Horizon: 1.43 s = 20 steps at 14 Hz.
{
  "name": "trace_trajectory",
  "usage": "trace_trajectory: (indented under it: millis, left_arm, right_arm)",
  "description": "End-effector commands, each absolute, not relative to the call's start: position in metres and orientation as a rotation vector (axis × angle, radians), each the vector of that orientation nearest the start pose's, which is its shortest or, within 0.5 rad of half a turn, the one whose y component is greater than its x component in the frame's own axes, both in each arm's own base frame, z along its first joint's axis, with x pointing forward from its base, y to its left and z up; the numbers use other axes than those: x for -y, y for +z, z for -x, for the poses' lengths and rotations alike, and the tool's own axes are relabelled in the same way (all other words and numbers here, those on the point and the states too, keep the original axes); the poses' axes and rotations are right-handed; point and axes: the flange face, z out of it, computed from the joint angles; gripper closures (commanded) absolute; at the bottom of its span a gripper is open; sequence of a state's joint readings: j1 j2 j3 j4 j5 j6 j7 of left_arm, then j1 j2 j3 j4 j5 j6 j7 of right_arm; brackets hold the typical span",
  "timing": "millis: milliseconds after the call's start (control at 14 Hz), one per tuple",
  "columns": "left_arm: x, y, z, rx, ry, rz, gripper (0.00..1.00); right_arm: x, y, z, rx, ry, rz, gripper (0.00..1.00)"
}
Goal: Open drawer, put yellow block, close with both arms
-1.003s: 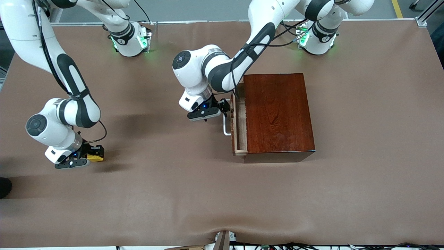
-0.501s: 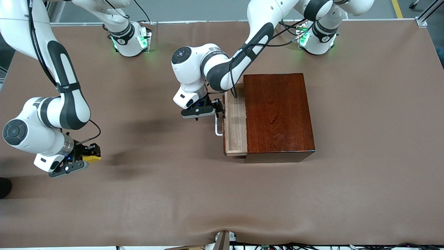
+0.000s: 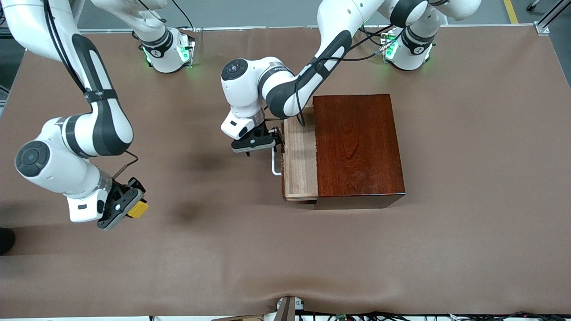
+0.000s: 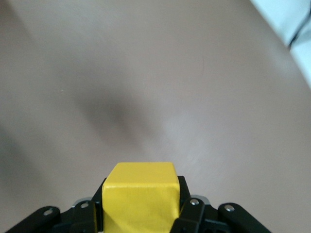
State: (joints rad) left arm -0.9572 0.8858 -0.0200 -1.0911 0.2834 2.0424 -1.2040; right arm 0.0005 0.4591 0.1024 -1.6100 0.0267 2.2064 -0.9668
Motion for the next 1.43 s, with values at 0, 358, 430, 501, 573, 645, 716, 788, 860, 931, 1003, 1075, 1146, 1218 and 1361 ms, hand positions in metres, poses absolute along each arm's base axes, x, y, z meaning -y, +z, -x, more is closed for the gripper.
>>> trace_trajectory:
  millis: [0, 358, 430, 501, 573, 645, 716, 788, 860, 931, 1003, 1075, 1146, 1218, 1361]
  left_arm:
    - [0.651, 0.294, -0.450, 0.209, -0.400, 3.156, 0.00]
    - [0.648, 0.310, -0.448, 0.230, -0.371, 3.147, 0.00]
    - [0.643, 0.317, -0.450, 0.239, -0.363, 3.124, 0.00]
    - [0.640, 0.324, -0.450, 0.244, -0.363, 3.112, 0.00]
    - [0.637, 0.327, -0.450, 0.246, -0.349, 3.089, 0.00]
    - [0.634, 0.328, -0.449, 0.251, -0.331, 3.072, 0.00]
    - [0.634, 0.331, -0.447, 0.251, -0.323, 3.065, 0.00]
    - [0.633, 0.339, -0.445, 0.252, -0.314, 3.063, 0.00]
    - [0.630, 0.357, -0.446, 0.262, -0.323, 3.068, 0.00]
    - [0.624, 0.387, -0.448, 0.273, -0.347, 3.083, 0.00]
    - [0.614, 0.415, -0.453, 0.299, -0.367, 3.091, 0.00]
    - [0.599, 0.441, -0.465, 0.345, -0.383, 3.098, 0.00]
    - [0.580, 0.474, -0.476, 0.402, -0.406, 3.115, 0.00]
    - [0.558, 0.494, -0.488, 0.460, -0.389, 3.105, 0.00]
    - [0.525, 0.518, -0.507, 0.519, -0.383, 3.083, 0.00]
  right_arm:
    - [-0.082, 0.408, -0.696, 1.852, -0.315, 2.542, 1.00]
    - [-0.112, 0.433, -0.697, 2.210, -0.347, 2.273, 1.00]
    - [-0.116, 0.438, -0.696, 2.233, -0.327, 2.240, 1.00]
    - [-0.123, 0.442, -0.695, 2.278, -0.315, 2.191, 1.00]
    - [-0.129, 0.445, -0.695, 2.338, -0.318, 2.134, 1.00]
    - [-0.137, 0.448, -0.694, 2.394, -0.326, 2.079, 1.00]
    - [-0.144, 0.448, -0.692, 2.430, -0.324, 2.035, 1.00]
    - [-0.149, 0.447, -0.689, 2.442, -0.298, 2.005, 1.00]
    - [-0.158, 0.455, -0.687, 2.451, -0.281, 1.980, 1.00]
    - [-0.169, 0.464, -0.684, 2.459, -0.265, 1.954, 1.00]
    - [-0.180, 0.466, -0.680, 2.458, -0.253, 1.931, 1.00]
    - [-0.191, 0.466, -0.676, 2.440, -0.257, 1.909, 1.00]
    - [-0.198, 0.465, -0.673, 2.422, -0.262, 1.897, 1.00]
    - [-0.211, 0.465, -0.668, 2.425, -0.260, 1.874, 1.00]
    - [-0.236, 0.464, -0.659, 2.424, -0.244, 1.855, 1.00]
